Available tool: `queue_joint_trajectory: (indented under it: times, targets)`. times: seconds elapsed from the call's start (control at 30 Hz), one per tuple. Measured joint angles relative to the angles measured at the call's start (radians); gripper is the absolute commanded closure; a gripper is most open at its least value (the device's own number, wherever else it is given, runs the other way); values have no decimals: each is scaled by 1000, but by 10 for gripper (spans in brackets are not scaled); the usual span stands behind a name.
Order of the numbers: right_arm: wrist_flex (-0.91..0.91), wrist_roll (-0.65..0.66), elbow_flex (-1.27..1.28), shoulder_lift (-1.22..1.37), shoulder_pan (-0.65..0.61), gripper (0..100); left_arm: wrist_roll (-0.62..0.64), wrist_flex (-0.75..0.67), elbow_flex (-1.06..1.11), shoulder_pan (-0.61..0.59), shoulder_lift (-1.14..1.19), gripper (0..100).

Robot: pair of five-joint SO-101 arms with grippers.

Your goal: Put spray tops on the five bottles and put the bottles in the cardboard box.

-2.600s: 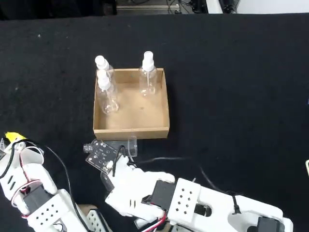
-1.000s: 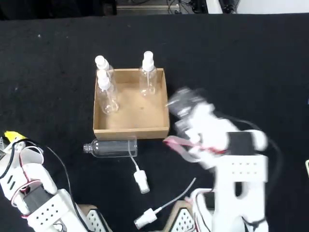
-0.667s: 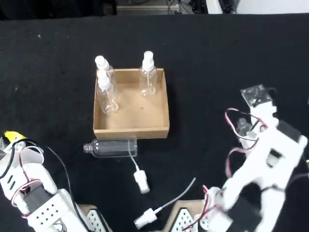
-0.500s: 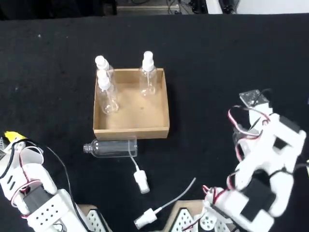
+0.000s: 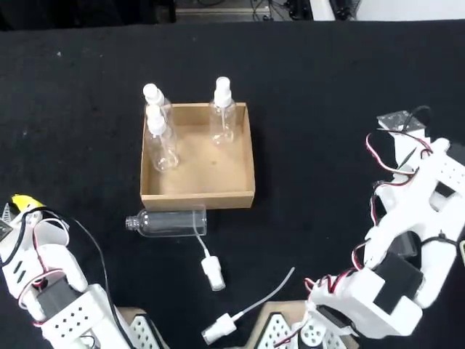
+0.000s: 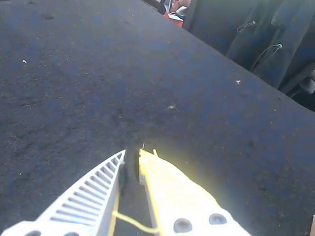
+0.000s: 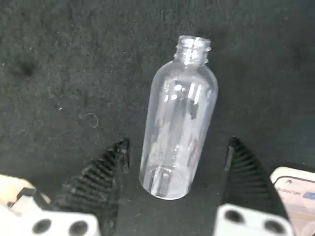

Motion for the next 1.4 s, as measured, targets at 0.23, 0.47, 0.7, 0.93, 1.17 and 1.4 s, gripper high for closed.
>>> queue_joint_trajectory:
  times: [0.23,0.47,0.7,0.93,1.17,1.4]
  targets:
    - [-94,26,69,0,0,737,0,0,0,0,0,970]
    - [-258,32,207,0,0,737,0,0,0,0,0,970]
    - [-361,32,315,0,0,876,0,0,0,0,0,970]
    - [-430,31,344,-3,0,988,0,0,0,0,0,970]
    - [-253,-115,221,-160,-43,988,-34,5,0,2,0,970]
    - [-152,-361,226,-430,-199,988,-153,121,-58,69,-2,962]
